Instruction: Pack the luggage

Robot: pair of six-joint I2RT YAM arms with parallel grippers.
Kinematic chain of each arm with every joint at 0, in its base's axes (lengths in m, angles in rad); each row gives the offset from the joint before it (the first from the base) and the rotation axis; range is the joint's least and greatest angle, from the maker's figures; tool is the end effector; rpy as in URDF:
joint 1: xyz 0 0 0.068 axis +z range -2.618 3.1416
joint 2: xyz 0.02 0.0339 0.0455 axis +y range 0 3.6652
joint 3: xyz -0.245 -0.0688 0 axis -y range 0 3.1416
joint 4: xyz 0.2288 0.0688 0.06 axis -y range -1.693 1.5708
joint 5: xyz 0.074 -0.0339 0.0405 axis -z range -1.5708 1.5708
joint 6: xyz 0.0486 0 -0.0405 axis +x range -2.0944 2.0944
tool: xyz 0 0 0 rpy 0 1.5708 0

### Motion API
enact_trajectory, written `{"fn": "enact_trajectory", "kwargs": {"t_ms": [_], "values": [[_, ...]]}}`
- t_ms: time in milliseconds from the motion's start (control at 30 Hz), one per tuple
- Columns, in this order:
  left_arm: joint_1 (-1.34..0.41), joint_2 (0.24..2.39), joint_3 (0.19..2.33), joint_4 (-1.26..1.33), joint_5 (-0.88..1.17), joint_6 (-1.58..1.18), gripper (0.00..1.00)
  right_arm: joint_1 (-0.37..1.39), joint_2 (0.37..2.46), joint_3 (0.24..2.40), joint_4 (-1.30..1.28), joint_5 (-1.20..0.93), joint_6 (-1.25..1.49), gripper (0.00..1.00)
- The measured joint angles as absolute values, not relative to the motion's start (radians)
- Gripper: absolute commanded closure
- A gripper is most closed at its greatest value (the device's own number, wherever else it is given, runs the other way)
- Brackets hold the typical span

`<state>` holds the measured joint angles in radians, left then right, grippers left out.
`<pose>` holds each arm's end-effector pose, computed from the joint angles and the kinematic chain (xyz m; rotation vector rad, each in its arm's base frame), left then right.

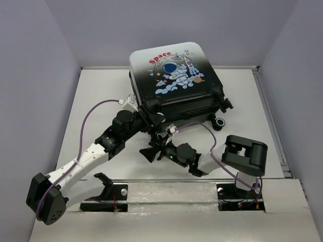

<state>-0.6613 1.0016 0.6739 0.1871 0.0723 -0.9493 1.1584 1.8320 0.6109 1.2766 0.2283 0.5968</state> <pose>0.1913 -0.1533 0.2859 -0.2112 1.8679 -1.2236 0.1460 0.3063 0.1625 -0.2629 1.6268 1.2104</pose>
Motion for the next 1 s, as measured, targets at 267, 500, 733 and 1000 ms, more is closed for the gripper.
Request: {"fn": "enact_trajectory", "kwargs": {"t_ms": [267,500,733,1000], "values": [[-0.672,0.91,0.541,0.276,0.071,-0.988,0.21,1.192,1.349,0.497,0.731,0.268,0.55,0.0],[-0.673,0.864,0.522,0.315,0.09,-0.957,0.01,1.176,1.176,0.596,0.442,0.352,0.462,0.0],[-0.667,0.851,0.514,0.311,0.1,-0.935,0.01,1.088,1.278,0.73,0.42,0.331,0.408,0.0],[-0.622,0.804,0.495,0.327,0.099,-0.939,0.01,1.028,1.386,0.799,0.458,0.266,0.408,0.19]]}}
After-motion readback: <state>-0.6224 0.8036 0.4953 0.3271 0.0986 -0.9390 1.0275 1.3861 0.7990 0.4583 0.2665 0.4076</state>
